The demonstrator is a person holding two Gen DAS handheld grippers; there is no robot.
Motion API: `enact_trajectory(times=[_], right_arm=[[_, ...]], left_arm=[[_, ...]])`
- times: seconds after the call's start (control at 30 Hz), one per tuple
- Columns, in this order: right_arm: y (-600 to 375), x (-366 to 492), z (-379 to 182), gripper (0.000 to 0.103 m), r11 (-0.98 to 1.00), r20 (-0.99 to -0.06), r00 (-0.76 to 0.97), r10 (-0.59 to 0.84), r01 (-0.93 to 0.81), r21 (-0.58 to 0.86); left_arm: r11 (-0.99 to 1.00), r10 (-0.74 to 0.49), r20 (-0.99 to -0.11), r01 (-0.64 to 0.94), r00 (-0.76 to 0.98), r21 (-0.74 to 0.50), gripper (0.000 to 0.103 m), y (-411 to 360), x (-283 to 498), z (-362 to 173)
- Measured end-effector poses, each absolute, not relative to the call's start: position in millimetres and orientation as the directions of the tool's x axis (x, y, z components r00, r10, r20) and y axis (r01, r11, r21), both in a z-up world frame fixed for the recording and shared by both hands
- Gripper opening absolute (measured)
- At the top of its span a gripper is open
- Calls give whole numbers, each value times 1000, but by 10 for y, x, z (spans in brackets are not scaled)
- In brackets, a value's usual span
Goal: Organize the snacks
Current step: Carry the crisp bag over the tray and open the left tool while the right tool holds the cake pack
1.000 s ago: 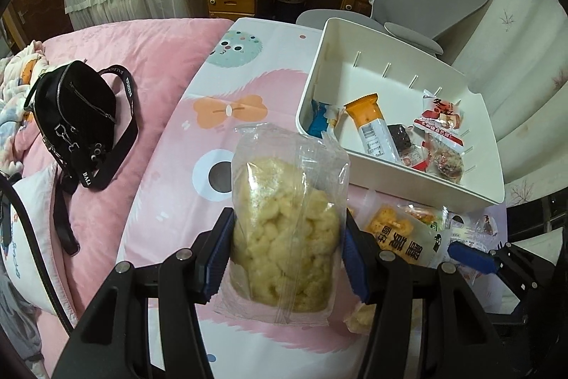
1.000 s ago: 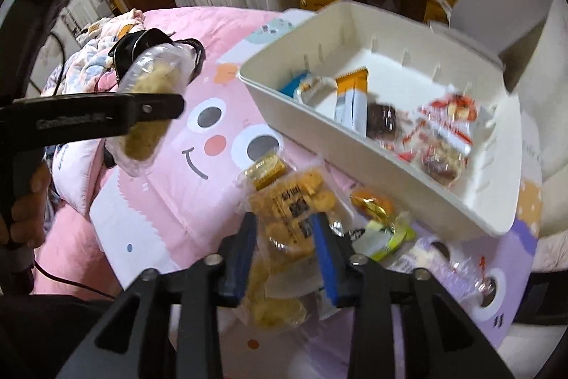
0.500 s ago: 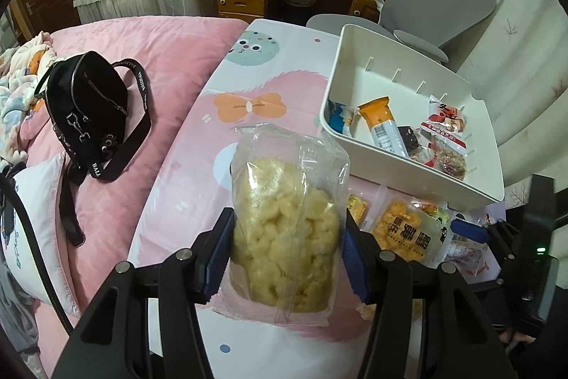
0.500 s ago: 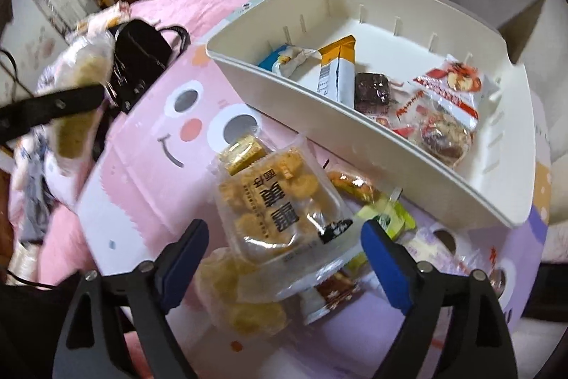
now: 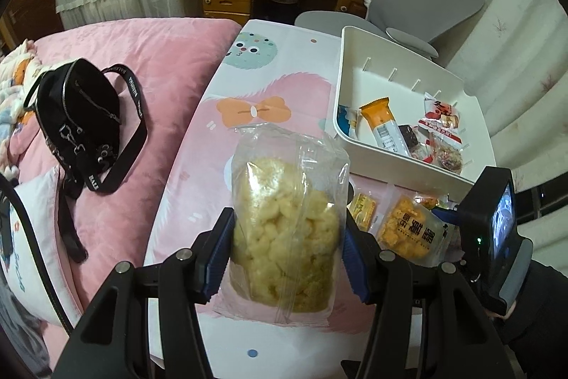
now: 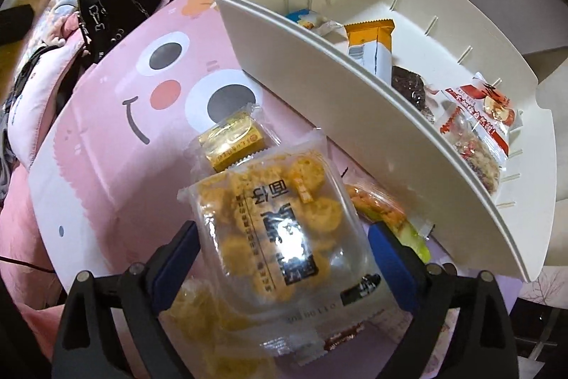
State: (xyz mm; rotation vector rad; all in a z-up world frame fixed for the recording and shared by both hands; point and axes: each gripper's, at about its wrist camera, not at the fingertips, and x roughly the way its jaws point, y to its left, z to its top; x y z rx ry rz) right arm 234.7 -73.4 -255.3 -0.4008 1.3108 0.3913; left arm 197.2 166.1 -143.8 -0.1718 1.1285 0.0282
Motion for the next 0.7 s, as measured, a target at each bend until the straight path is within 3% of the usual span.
enact_trajectory(times=[0.13, 0.33, 0.7], right_arm=[[-691, 2311, -2561, 93, 877, -975, 220, 36, -474, -75], [-702, 2299, -2547, 82, 899, -979, 199, 44, -435, -48], [-773, 2260, -2255, 80, 940, -968, 227, 102, -340, 19]], left_arm=[[989, -75, -901, -85, 427, -122, 55, 1713, 2051, -1415], [993, -90, -897, -30, 434, -114, 55, 1711, 2163, -1339], [995, -91, -900, 64, 427, -70, 55, 1576, 2487, -1250]])
